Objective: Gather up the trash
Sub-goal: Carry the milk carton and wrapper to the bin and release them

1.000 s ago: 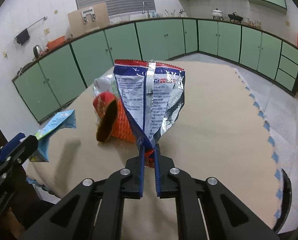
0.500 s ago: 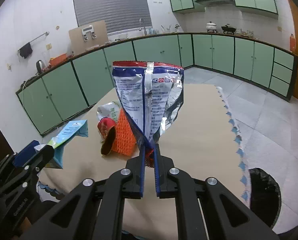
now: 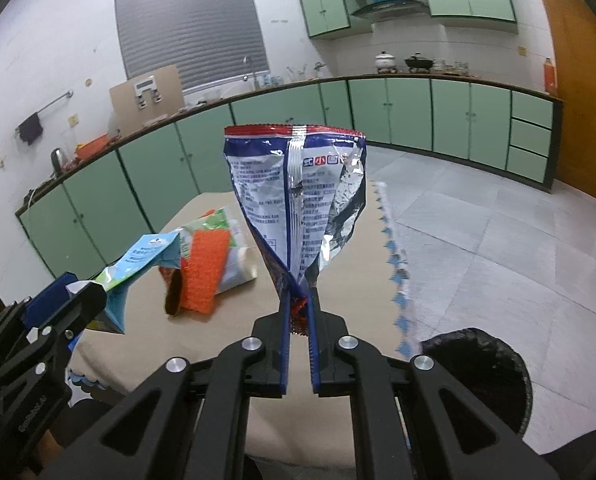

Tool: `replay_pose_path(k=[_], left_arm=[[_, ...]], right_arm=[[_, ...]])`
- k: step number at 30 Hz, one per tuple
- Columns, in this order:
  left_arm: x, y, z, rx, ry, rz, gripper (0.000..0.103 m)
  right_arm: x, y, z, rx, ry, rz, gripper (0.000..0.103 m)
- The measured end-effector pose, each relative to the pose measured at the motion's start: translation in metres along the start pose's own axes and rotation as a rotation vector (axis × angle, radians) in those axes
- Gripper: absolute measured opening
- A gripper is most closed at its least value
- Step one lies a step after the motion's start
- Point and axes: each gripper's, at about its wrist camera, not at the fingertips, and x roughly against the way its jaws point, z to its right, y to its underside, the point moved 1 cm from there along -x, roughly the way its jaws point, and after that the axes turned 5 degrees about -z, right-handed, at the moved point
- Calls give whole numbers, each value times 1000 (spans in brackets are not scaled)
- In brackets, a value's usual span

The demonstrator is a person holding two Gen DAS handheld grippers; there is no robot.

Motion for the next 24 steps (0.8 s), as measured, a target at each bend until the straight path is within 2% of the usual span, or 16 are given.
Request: replay_pose_path(k=[14,24], left_arm=[[-20,-8,101,-129,180,-1,44],[-54,12,185,-262,347,-62,44]], right_arm=[[34,27,110,-150,174,-16,6],[33,61,190,-290,280,-80,4]])
